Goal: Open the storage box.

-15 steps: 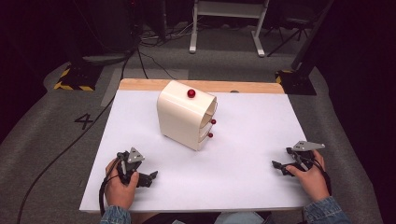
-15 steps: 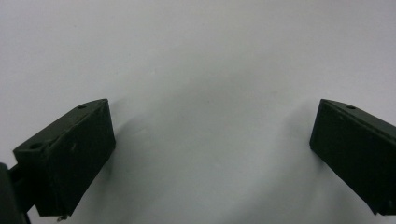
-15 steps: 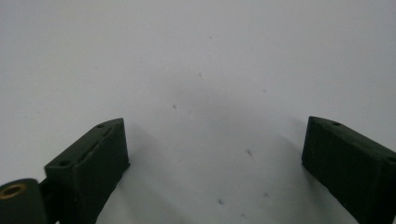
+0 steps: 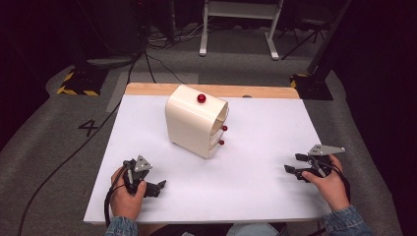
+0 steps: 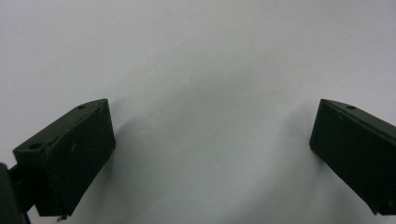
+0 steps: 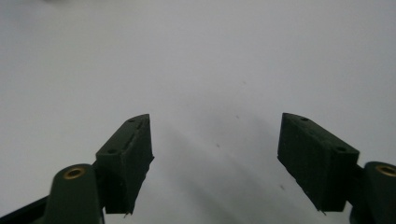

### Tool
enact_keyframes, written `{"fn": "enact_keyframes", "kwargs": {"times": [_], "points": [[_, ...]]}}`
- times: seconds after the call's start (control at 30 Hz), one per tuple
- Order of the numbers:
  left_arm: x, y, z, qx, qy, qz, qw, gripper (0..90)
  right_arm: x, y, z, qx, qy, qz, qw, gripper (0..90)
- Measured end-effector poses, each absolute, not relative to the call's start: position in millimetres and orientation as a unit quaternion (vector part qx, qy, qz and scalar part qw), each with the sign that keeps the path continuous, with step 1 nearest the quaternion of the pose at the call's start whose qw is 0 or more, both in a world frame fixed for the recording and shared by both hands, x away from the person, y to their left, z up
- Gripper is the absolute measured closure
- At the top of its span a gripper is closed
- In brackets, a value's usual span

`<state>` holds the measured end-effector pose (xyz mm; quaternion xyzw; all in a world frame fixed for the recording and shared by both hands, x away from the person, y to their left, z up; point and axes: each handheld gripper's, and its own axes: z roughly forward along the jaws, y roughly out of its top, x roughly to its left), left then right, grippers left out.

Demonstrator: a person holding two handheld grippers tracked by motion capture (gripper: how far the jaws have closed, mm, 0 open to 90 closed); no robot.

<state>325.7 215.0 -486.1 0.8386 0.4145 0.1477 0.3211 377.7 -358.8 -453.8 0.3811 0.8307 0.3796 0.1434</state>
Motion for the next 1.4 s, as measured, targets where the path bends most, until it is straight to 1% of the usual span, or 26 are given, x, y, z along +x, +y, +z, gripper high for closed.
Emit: {"fn": "enact_keyframes", "kwargs": {"times": [0.23, 0.53, 0.83, 1.0, 1.1, 1.3, 1.4], "points": [[325.7, 215.1, -486.1, 0.838, 0.414, 0.148, 0.321, 0.1, 374.5, -345.2, -429.7, 0.362, 0.823, 0.420, 0.125, 33.0], [325.5, 215.2, -486.1, 0.839, 0.413, 0.149, 0.321, 0.1, 377.3, -320.6, -406.5, 0.324, 0.822, 0.453, 0.122, 33.7], [325.2, 215.2, -486.4, 0.839, 0.414, 0.147, 0.322, 0.1, 390.2, -287.5, -391.7, 0.285, 0.826, 0.470, 0.127, 33.7], [325.2, 215.2, -486.4, 0.839, 0.413, 0.148, 0.322, 0.1, 397.9, -261.7, -387.0, 0.264, 0.828, 0.476, 0.132, 36.4], [325.4, 215.2, -486.5, 0.838, 0.413, 0.149, 0.323, 0.1, 403.6, -245.5, -387.6, 0.253, 0.832, 0.478, 0.124, 37.7], [325.3, 215.2, -486.3, 0.839, 0.413, 0.148, 0.322, 0.1, 418.5, -221.7, -397.0, 0.249, 0.833, 0.481, 0.114, 40.5], [325.1, 215.1, -486.4, 0.839, 0.413, 0.149, 0.322, 0.1, 425.7, -212.1, -403.9, 0.241, 0.835, 0.482, 0.109, 43.5]]}}
